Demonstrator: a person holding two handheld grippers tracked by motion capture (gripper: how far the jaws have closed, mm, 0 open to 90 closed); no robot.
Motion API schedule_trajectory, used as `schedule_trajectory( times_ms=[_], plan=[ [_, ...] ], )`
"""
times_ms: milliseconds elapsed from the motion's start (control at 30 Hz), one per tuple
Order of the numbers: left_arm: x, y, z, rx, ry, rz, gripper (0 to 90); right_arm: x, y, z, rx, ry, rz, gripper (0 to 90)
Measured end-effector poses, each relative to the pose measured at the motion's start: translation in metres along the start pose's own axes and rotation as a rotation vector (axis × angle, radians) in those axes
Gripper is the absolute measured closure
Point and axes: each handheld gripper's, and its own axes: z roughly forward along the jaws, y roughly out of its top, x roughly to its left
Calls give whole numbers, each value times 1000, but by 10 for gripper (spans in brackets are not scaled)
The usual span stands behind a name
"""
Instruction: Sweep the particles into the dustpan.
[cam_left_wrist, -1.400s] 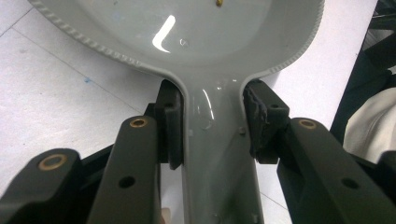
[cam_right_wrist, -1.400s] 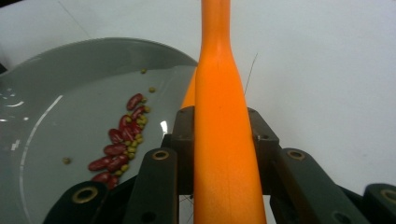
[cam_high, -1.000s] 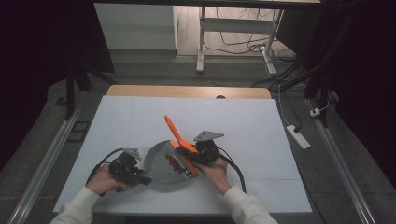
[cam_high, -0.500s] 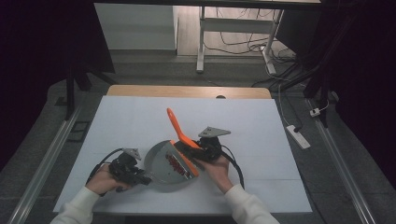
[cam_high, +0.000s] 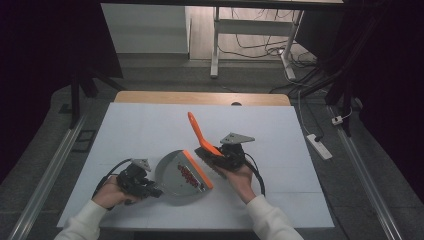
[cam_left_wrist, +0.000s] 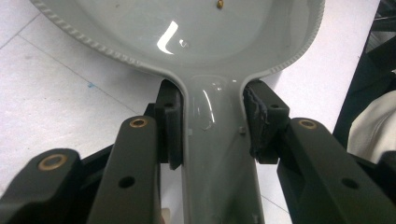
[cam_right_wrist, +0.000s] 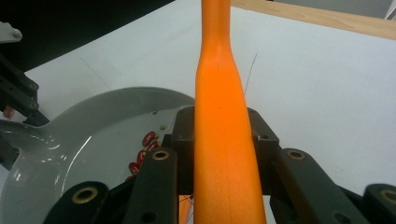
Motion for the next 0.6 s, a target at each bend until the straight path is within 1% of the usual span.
schedule_trajectory(
  times_ms=[200,400,600],
  plan=[
    [0,0,0,-4,6,-2,615,-3,0,-4,-1,-7,3,699],
    [0,0,-2,-12,12,-1,615,-6,1,-9,5,-20,-6,699],
    [0,-1,-4,-29,25,-9,615,-8,1,-16,2,-23,-5,699]
  ],
)
